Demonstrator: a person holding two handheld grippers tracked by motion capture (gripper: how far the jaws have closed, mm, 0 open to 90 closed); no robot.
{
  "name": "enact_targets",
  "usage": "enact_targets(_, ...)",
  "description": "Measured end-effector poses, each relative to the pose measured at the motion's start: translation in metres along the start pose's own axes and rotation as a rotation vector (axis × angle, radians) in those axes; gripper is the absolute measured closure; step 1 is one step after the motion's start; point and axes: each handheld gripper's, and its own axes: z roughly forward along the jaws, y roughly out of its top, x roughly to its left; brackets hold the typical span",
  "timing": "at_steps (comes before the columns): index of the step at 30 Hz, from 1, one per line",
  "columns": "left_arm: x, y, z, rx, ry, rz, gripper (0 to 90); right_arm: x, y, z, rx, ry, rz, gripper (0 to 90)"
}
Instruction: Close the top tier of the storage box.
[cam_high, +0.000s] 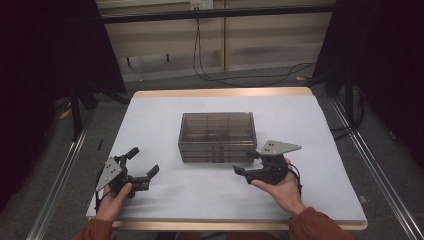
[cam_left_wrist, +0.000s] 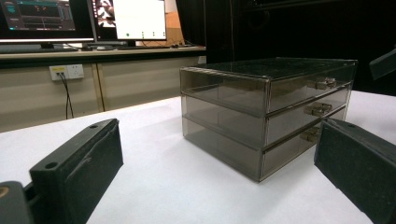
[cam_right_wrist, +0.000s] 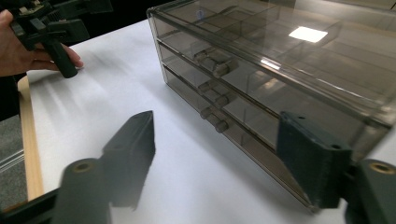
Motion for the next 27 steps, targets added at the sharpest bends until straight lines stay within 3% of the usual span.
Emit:
enact_targets(6, 0.0, 0.0, 0.0, 0.0, 0.001, 0.0, 1.0, -0.012, -0.011, -0.028, -0.01, -0.046, 0.046, 19.0)
enact_targets(18, 0.0, 0.0, 0.0, 0.003, 0.005, -0.001, 1.0, -0.037, -0.041, -0.072, 0.007, -0.147, 0.134, 12.6)
enact_targets(20, 0.0, 0.0, 0.0, 0.002, 0.012, -0.006, 1.1, -0.041, -0.046, -0.08, 0.004, -0.156, 0.172, 11.7)
enact_targets(27, 0.0, 0.0, 0.0, 0.001, 0.011, -0.008, 1.0, -0.052, -0.069, -0.091, 0.091, -0.245, 0.197, 9.5)
